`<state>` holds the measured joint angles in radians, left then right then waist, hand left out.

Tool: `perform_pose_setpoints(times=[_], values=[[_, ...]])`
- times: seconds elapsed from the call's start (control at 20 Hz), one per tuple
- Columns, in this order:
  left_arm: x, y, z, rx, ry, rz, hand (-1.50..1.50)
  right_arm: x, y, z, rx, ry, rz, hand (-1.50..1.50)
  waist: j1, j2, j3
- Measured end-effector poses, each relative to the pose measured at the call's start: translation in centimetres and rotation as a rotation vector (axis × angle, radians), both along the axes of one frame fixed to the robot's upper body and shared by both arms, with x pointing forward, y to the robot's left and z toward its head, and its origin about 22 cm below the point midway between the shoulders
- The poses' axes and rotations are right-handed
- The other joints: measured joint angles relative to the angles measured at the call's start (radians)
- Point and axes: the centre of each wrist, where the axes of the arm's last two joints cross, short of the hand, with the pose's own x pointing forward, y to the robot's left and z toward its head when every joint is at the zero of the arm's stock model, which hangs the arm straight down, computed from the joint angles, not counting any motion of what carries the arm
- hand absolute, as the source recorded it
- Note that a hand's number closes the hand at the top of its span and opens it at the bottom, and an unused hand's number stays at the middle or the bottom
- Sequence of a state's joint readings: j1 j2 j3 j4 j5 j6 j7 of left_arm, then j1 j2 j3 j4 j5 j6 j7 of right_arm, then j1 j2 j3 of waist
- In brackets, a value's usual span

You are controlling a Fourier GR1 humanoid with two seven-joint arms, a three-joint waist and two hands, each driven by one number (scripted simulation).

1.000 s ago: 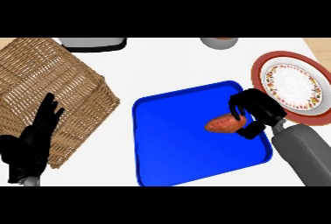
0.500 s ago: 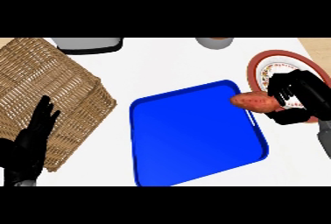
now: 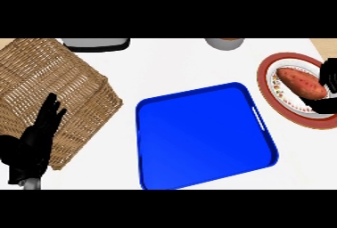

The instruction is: Pick the sweet potato from the tray and place it in the plate

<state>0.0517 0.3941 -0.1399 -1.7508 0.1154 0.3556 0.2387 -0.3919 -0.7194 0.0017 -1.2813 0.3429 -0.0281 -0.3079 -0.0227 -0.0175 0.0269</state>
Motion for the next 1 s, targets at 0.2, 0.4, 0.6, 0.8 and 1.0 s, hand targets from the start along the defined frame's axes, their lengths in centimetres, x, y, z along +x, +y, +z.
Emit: perform_pose_setpoints(times=[0.2, 0.4, 0.6, 0.8, 1.0], values=[[0.4, -0.5, 0.0, 0.008, -0.018, -0.013, 0.0, 0.5, -1.6, -0.6, 0.012, 0.022, -0.067, 1.5, 0.019, 0.004, 0.001], [0.8, -0.9, 0.1, 0.004, -0.022, -0.033, 0.0, 1.3, -3.2, -0.5, -0.004, 0.049, -0.119, 1.5, 0.036, 0.009, 0.0], [1.1, -1.1, 0.2, 0.001, -0.024, -0.045, 0.0, 1.9, -4.5, -1.2, -0.031, 0.084, -0.155, 1.5, 0.048, 0.012, 0.0], [1.4, -1.5, 0.4, 0.002, -0.032, -0.054, 0.0, 2.4, -5.6, -2.1, -0.07, 0.175, -0.164, 1.5, 0.061, 0.018, -0.001], [1.6, -1.7, 0.5, 0.003, -0.034, -0.065, 0.0, 2.3, -6.5, -4.0, -0.089, 0.307, -0.14, 1.5, 0.07, 0.023, -0.001]])
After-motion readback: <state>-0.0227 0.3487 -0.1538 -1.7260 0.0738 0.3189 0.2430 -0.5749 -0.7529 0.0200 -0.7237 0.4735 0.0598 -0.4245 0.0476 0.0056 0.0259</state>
